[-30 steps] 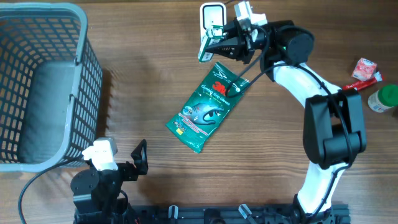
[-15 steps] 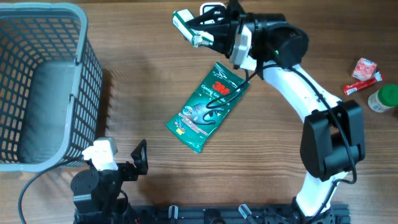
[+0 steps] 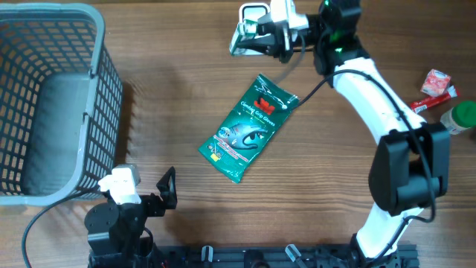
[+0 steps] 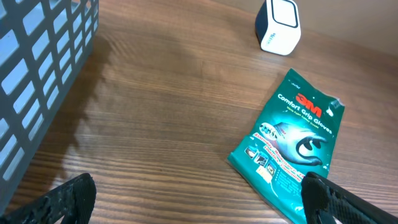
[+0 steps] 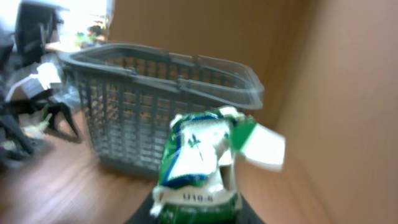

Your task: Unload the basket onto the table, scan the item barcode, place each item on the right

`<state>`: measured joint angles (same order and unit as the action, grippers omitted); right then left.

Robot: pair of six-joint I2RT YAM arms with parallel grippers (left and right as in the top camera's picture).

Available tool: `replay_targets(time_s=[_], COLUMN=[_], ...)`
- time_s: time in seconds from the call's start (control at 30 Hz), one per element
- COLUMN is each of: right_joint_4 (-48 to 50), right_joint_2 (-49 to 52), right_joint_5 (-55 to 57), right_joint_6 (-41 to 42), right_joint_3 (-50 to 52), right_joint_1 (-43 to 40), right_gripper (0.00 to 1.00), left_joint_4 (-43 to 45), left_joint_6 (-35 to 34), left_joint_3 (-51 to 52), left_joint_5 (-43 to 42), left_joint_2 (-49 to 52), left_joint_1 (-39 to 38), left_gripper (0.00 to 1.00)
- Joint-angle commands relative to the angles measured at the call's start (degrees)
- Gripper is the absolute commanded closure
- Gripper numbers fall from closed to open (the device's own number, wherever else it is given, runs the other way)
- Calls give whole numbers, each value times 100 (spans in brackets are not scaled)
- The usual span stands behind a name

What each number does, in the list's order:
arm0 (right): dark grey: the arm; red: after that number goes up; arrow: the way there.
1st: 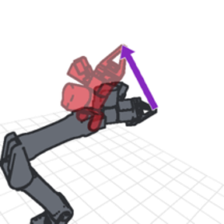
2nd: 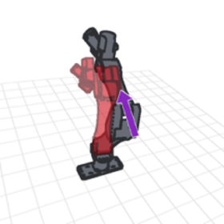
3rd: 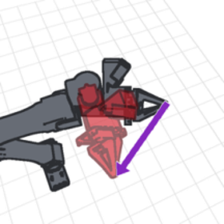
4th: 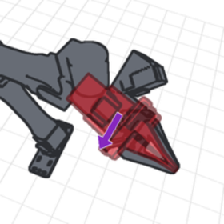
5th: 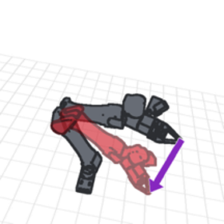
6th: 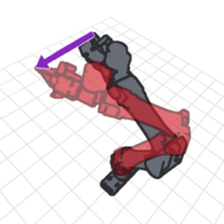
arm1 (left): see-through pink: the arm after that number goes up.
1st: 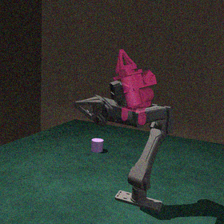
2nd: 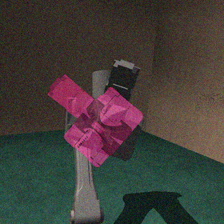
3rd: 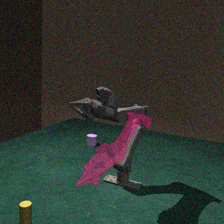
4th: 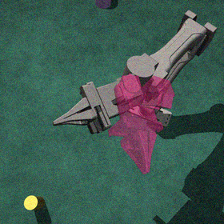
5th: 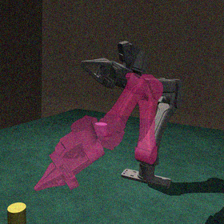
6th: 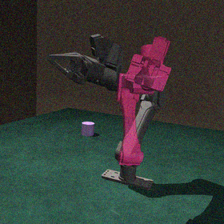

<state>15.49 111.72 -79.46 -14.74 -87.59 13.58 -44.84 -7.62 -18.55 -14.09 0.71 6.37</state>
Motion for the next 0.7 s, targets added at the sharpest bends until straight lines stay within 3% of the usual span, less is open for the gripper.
replay_targets(time_s=[0.0, 0.07, 0.13, 0.2, 0.23, 0.33, 0.53, 0.67], right_joint_4=[-1764, -1945, -1943, -2708, -3099, -3386, -2194, -2382], right_joint_2=[-31, -31, -31, -31, -28, 15, 785, 1427], right_joint_5=[538, 778, 1825, 3646, 4291, 6408, 6697, 6738], right_joint_6=[1213, 3329, 5407, 8800, 9921, 12139, 12961, 13038], right_joint_3=[-15, -13, -9, -4, -4, -4, -120, -1121], right_joint_1=[-37, -37, -28, -26, -26, 59, 70, 114], right_gripper=[95, 96, 96, 96, 96, 95, 95, 95], left_joint_4=[15, 15, 15, 15, 15, 15, 15, 15], left_joint_6=[-13, -13, -13, -13, -13, -13, -13, -13], left_joint_3=[28, 28, 28, 28, 28, 28, 28, 28], left_joint_5=[-68, -68, -68, -68, -68, -68, -68, -68], left_joint_2=[-39, -39, -39, -39, -39, -39, -39, -39], left_joint_1=[-15, -15, -15, -15, -15, -15, -15, -15], left_gripper=[0, 0, 0, 0, 0, 0, 0, 0])
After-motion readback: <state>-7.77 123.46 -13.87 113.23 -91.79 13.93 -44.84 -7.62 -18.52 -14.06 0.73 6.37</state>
